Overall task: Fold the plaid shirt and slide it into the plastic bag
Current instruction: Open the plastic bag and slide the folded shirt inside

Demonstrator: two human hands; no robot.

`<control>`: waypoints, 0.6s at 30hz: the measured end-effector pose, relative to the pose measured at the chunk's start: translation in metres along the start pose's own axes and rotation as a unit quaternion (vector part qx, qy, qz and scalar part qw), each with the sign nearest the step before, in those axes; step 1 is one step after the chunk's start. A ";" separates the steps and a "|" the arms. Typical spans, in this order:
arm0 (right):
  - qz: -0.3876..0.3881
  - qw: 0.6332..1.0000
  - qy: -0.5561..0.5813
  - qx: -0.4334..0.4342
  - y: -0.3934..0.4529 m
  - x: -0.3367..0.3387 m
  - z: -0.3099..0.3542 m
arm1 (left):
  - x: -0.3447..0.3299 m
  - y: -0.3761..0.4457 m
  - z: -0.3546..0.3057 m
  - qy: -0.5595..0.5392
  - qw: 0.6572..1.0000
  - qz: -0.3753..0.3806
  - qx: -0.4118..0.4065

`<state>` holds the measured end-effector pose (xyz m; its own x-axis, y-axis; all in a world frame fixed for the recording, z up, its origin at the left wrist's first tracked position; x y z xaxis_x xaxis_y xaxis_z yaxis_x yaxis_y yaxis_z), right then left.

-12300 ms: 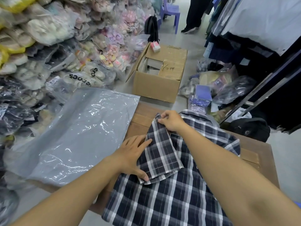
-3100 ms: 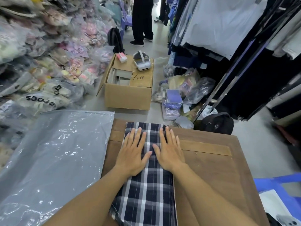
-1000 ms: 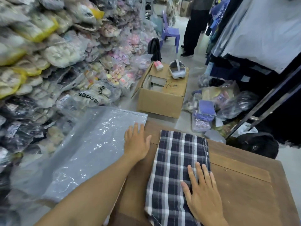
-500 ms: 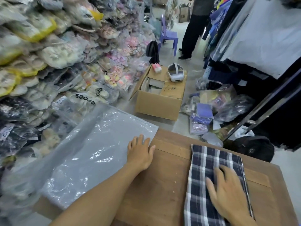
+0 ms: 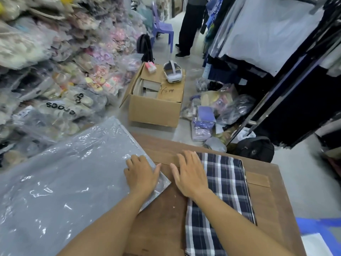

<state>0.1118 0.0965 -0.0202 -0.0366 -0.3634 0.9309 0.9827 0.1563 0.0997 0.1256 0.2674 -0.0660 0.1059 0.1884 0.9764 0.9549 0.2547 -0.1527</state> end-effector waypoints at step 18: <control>0.084 0.891 0.384 -0.226 0.037 -0.040 0.017 | 0.006 -0.016 0.004 -0.318 0.937 0.115 0.088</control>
<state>0.1463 0.1329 -0.0476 0.0823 -0.9181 0.3877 0.9416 -0.0559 -0.3321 0.1094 0.2682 -0.0584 0.0625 0.7704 0.6345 0.8611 0.2798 -0.4245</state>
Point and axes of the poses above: each hand's wrist, its own y-axis towards the middle knuckle, its own x-axis out of the back of the hand, z = x × y, the point moved 9 cm from there along y, towards the middle knuckle, and after that the axes turned 10 degrees about y, right-handed, at the moved point
